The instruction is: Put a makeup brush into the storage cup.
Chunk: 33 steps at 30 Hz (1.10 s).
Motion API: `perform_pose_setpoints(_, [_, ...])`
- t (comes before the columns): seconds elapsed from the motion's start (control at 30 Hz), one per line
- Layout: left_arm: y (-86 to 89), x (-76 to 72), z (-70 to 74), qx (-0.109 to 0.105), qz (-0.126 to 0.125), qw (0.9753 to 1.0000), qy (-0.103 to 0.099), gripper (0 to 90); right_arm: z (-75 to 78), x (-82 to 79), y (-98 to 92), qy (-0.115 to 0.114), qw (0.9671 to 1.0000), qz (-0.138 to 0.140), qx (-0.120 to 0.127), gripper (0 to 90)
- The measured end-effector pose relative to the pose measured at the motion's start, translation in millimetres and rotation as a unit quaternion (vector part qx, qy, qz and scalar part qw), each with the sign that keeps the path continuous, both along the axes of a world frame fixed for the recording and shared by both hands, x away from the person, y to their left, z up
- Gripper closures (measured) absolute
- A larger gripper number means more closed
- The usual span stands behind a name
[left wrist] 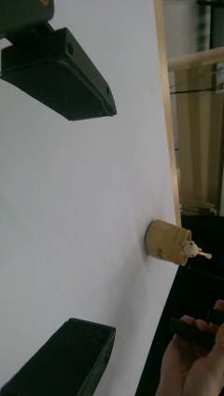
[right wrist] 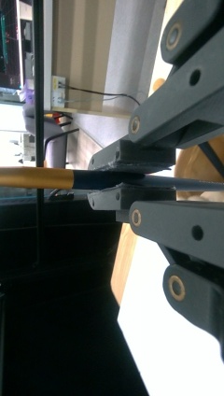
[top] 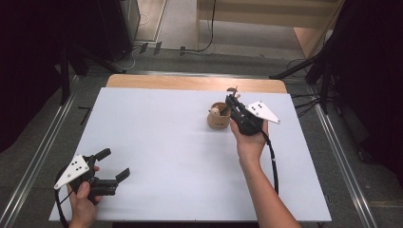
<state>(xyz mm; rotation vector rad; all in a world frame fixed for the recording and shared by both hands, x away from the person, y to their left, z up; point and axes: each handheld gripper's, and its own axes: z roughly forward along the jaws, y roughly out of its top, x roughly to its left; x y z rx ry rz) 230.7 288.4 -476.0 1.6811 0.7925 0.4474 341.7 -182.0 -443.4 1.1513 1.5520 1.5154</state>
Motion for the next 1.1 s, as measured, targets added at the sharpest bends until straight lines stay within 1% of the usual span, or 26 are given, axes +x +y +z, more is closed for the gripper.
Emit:
perform_pose_setpoints(0.07, [1.7, 0.6, 0.1, -0.001, 0.002, 1.0, -0.002, 0.0, -3.0, 2.9, 0.2, 0.001, 1.0, -0.001, -0.002, 83.8])
perform_pose_setpoints(0.17, [4.8, 1.1, 0.6, -0.001, 0.004, 1.0, -0.003, 0.0, -7.1, 7.4, 1.3, 0.003, 1.0, -0.001, 0.003, 83.8])
perform_pose_setpoints(0.2, [6.1, 1.0, 0.6, 0.001, 0.007, 1.0, -0.003, 0.0, -8.3, 8.7, 1.3, 0.002, 1.0, -0.005, -0.002, 83.8])
perform_pose_setpoints(0.3, [10.4, 1.5, 0.3, -0.002, 0.011, 0.9999, -0.002, 0.0, -12.2, 12.5, 0.5, 0.005, 0.9999, -0.013, -0.001, 83.8])
perform_pose_setpoints(0.43, [13.7, 2.7, -0.5, -0.006, 0.015, 0.9999, 0.0, 0.0, -17.6, 17.0, -1.9, 0.01, 0.9997, -0.02, -0.011, 83.8])
perform_pose_setpoints(0.67, [12.4, 2.9, -0.9, -0.003, 0.013, 0.9999, 0.002, 0.0, -27.9, 22.6, -2.5, 0.031, 0.9989, -0.025, -0.024, 83.7])
perform_pose_setpoints(0.77, [12.7, 2.8, -0.8, -0.003, 0.013, 0.9999, 0.001, 0.0, -32.4, 23.9, 0.1, 0.039, 0.9986, -0.022, -0.028, 83.8])
perform_pose_setpoints(0.87, [12.8, 2.9, -1.0, -0.004, 0.013, 0.9999, 0.002, 0.0, -35.9, 24.8, 2.1, 0.046, 0.998, -0.026, -0.034, 83.7])
perform_pose_setpoints(0.93, [13.1, 3.2, -1.1, -0.007, 0.013, 0.9999, 0.005, 0.0, -37.8, 25.1, 2.9, 0.05, 0.9976, -0.029, -0.038, 83.6])
perform_pose_setpoints(1.0, [13.6, 3.2, -0.9, -0.014, 0.012, 0.9998, 0.008, 0.0, -39.2, 25.1, 3.6, 0.052, 0.9975, -0.029, -0.039, 83.2])
perform_pose_setpoints(1.03, [13.7, 3.0, -0.5, -0.016, 0.013, 0.9998, 0.008, 0.0, -39.5, 25.0, 3.6, 0.053, 0.9974, -0.029, -0.041, 80.8])
perform_pose_setpoints(1.07, [13.8, 2.9, -0.4, -0.015, 0.013, 0.9998, 0.007, 0.0, -39.4, 25.1, 3.4, 0.053, 0.9971, -0.031, -0.044, 74.3])
perform_pose_setpoints(1.1, [14.0, 2.9, -0.4, -0.015, 0.014, 0.9998, 0.007, 0.0, -39.0, 25.0, 3.2, 0.051, 0.9971, -0.032, -0.046, 71.3])
